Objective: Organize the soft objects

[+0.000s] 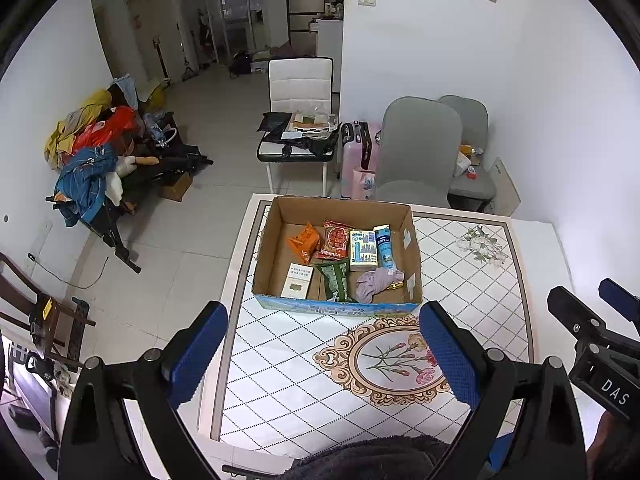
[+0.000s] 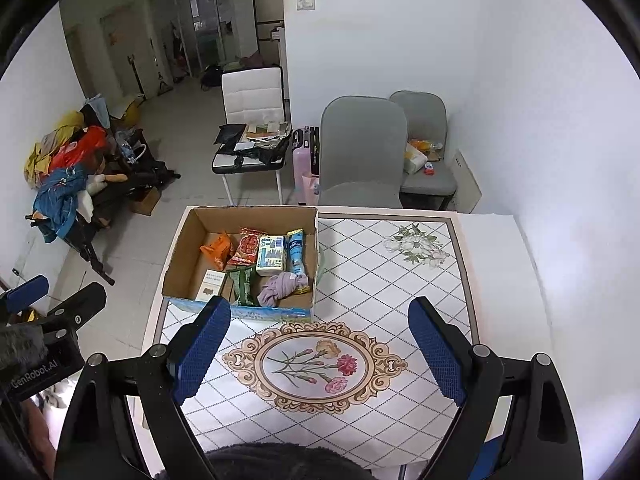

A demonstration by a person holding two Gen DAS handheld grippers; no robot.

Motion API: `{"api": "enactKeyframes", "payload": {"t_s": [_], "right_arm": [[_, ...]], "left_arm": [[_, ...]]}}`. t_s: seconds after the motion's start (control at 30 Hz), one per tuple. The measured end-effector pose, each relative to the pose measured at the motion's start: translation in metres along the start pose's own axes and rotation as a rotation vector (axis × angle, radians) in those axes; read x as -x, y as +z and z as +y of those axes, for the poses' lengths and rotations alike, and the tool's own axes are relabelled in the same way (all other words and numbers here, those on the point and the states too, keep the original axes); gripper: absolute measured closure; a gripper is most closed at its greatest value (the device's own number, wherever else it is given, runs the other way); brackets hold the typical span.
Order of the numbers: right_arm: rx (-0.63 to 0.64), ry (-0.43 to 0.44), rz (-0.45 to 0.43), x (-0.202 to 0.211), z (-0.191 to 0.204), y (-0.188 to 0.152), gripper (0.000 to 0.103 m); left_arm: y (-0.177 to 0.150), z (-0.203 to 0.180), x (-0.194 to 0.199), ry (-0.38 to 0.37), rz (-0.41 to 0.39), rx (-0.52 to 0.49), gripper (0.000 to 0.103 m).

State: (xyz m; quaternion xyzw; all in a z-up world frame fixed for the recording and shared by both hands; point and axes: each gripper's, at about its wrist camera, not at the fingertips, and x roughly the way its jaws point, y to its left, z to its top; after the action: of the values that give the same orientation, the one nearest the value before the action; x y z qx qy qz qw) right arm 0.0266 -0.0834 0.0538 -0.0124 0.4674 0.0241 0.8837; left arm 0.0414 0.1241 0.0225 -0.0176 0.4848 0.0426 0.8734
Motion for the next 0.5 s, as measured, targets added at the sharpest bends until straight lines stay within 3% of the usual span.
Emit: {"api": "enactKeyframes", "payload": {"t_s": [0.5], "right_arm": [[-0.016,-0.008,0.019,-0.0056,0.0027,-0.0029,0.011]], "left_arm": [[-0.0007,0.0036,-0.0065,-0.020,0.023,-0.005,0.005]]}}
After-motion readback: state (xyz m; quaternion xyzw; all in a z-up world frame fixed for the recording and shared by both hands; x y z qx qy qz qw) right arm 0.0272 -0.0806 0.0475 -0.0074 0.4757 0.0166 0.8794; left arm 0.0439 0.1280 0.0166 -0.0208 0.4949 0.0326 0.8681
